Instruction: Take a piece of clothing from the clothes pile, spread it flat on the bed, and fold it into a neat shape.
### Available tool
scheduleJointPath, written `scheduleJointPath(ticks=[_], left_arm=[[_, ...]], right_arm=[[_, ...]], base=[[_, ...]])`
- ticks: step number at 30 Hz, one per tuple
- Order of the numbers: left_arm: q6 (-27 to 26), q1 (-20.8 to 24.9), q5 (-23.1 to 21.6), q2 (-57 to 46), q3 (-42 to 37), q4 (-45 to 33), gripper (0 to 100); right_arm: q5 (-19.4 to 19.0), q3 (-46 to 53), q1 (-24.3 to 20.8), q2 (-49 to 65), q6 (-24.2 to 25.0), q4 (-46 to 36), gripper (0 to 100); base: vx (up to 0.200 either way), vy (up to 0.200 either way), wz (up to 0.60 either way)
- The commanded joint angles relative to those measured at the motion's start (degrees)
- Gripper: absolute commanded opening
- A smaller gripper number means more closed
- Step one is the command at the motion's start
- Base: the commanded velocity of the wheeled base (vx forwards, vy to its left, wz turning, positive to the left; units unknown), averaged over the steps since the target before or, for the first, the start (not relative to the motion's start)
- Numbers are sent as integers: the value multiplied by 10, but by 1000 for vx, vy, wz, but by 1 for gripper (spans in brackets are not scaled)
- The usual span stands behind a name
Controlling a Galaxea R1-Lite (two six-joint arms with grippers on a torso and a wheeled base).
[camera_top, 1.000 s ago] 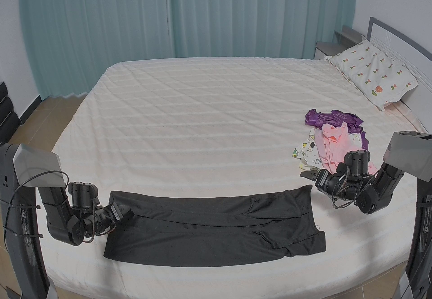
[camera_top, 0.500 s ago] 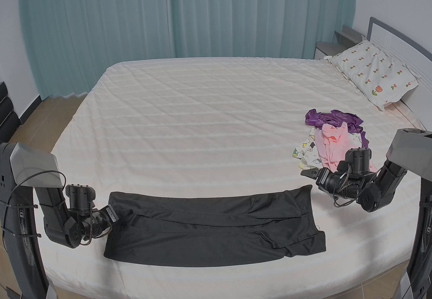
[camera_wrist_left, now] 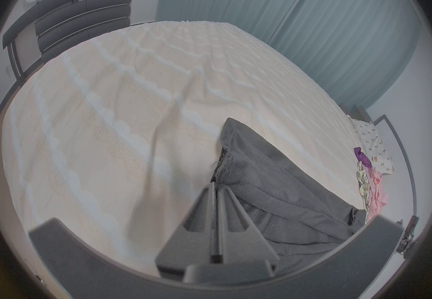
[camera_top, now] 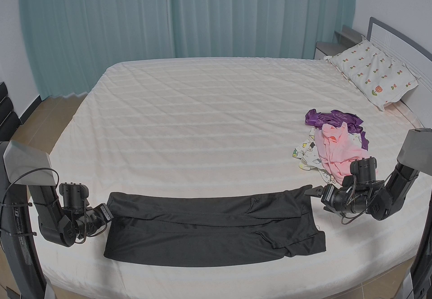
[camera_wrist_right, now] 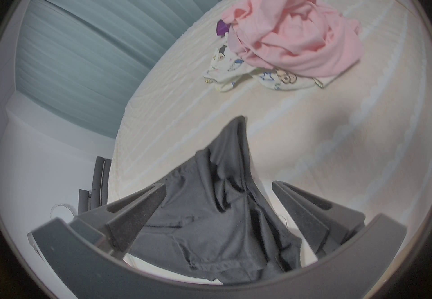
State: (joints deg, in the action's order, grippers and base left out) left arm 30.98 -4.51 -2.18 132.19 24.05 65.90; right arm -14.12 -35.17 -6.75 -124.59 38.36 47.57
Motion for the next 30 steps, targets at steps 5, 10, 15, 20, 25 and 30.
scheduleJointPath(ticks=[5, 10, 15, 20, 25, 30], left_arm=[[3, -4, -11, 2, 4, 2, 0], [6, -8, -14, 2, 7, 3, 0], [6, -9, -14, 3, 10, 3, 0], [7, -9, -14, 4, 11, 3, 0], [6, -9, -14, 3, 11, 2, 0], [7, -9, -14, 3, 11, 3, 0]], right_arm=[[1, 9, -19, -15, 4, 1, 100], [16, -32, -40, -39, 31, -5, 100], [59, -58, -65, -68, 31, -4, 100], [62, -68, -77, -81, 29, -3, 100], [65, -75, -82, -90, 18, -4, 100], [77, -77, -83, -90, 1, -5, 0]], base=[[0, 0, 0], [0, 0, 0], [0, 0, 0], [0, 0, 0], [0, 0, 0], [0, 0, 0]])
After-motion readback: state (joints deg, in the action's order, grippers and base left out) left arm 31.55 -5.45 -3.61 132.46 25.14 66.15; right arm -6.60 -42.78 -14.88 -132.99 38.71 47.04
